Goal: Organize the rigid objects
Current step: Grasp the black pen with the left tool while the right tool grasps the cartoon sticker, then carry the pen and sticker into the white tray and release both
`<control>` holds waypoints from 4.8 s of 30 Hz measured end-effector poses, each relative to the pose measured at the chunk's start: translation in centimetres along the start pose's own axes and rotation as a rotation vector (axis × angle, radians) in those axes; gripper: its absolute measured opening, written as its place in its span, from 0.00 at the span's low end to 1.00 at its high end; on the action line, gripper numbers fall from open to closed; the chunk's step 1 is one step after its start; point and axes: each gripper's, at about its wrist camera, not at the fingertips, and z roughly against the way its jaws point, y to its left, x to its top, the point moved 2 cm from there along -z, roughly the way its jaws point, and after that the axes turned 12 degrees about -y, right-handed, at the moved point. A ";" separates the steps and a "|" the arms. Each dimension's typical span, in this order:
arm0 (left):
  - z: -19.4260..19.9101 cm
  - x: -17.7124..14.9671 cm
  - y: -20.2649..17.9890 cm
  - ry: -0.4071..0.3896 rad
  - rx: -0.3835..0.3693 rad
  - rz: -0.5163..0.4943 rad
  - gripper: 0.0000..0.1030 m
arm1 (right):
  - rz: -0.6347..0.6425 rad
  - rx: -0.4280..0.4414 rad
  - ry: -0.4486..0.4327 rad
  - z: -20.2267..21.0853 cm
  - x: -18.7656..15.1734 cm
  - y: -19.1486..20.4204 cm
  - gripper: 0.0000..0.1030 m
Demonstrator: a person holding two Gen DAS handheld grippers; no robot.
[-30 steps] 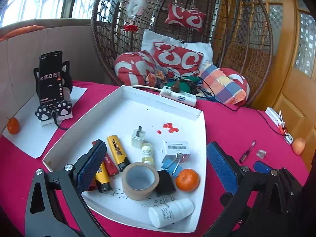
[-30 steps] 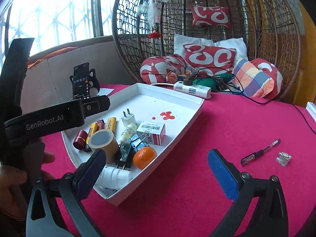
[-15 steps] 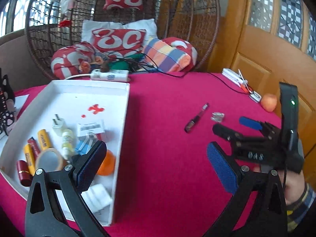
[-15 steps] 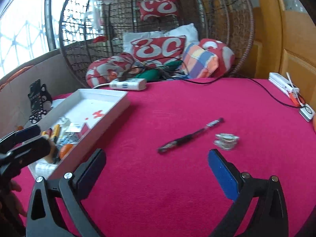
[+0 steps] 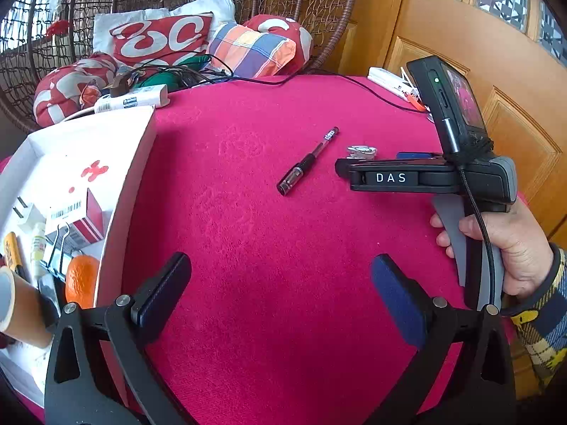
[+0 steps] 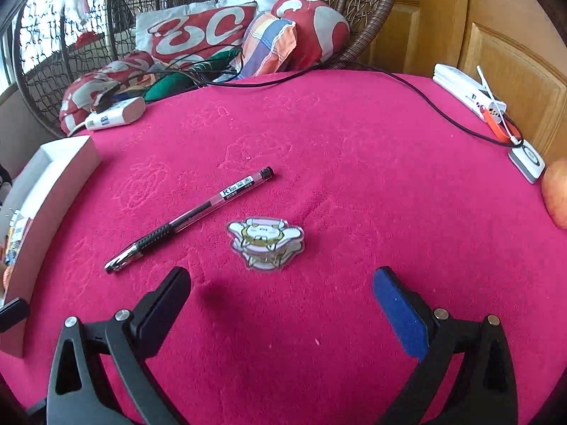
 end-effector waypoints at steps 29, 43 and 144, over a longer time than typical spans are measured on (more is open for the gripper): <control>-11.8 5.1 -4.1 0.108 -0.054 -0.168 0.09 | -0.145 0.111 -0.064 2.5 -1.1 -4.0 0.44; -1.9 4.0 -4.6 -0.104 0.011 -0.101 0.09 | -0.203 0.151 -0.128 4.7 -1.8 -4.1 0.44; 8.8 1.4 21.4 -0.239 0.421 0.230 0.09 | 0.245 0.440 -0.226 6.7 3.8 25.4 0.44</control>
